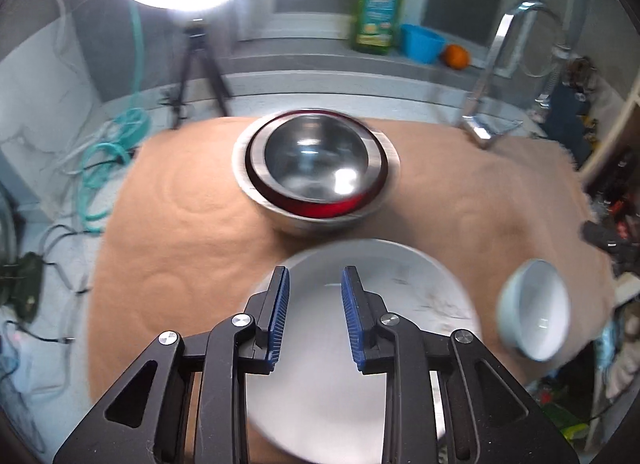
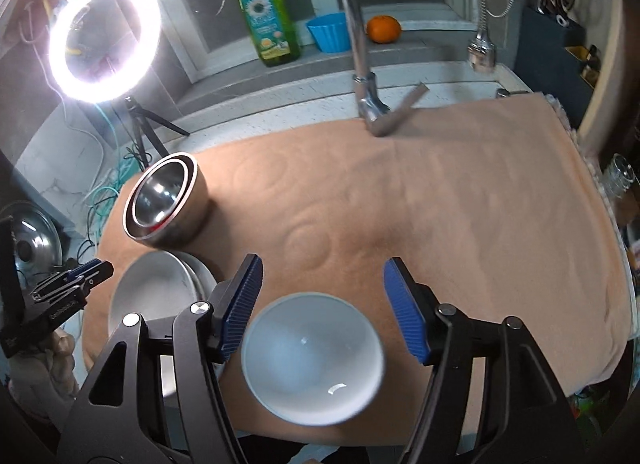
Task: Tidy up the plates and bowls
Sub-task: 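Move the left gripper to the pale blue ceramic bowl rim and close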
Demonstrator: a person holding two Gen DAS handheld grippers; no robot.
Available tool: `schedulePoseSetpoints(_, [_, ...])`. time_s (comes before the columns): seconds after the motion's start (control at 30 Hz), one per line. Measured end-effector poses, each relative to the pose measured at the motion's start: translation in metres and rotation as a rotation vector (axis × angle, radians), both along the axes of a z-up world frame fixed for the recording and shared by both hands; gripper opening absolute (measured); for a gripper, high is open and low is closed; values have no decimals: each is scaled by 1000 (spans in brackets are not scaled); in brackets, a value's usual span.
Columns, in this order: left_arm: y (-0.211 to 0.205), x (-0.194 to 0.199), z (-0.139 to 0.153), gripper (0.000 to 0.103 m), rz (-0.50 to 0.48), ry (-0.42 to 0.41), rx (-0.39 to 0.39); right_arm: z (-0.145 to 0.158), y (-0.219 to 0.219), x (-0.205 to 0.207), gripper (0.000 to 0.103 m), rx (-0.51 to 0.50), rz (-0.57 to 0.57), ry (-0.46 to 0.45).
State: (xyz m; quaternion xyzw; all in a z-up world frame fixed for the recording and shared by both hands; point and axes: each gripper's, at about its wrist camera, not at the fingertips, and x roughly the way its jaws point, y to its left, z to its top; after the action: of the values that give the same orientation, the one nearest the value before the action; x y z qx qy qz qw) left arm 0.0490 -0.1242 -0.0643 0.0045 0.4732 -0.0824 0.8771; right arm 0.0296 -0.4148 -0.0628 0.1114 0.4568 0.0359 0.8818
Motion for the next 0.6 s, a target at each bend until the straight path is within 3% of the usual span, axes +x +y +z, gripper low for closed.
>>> schedulePoseSetpoints(0.07, [-14, -4, -4, 25, -37, 20, -2, -3, -4, -5, 65, -8, -3, 5])
schedulePoseSetpoints(0.17, [-32, -9, -8, 16, -86, 54, -40, -7, -11, -11, 52, -6, -3, 17])
schedulePoseSetpoints(0.37, [-68, -18, -14, 16, -179, 114, -129, -16, -22, -28, 39, 14, 11, 41])
schedulePoseSetpoints(0.53, [-93, -24, -17, 17, -233, 138, -161, -29, -30, -36, 33, 58, 29, 75])
schedulePoseSetpoints(0.6, [-99, -24, -19, 11, -243, 158, -181, -36, -33, -37, 31, 89, 35, 96])
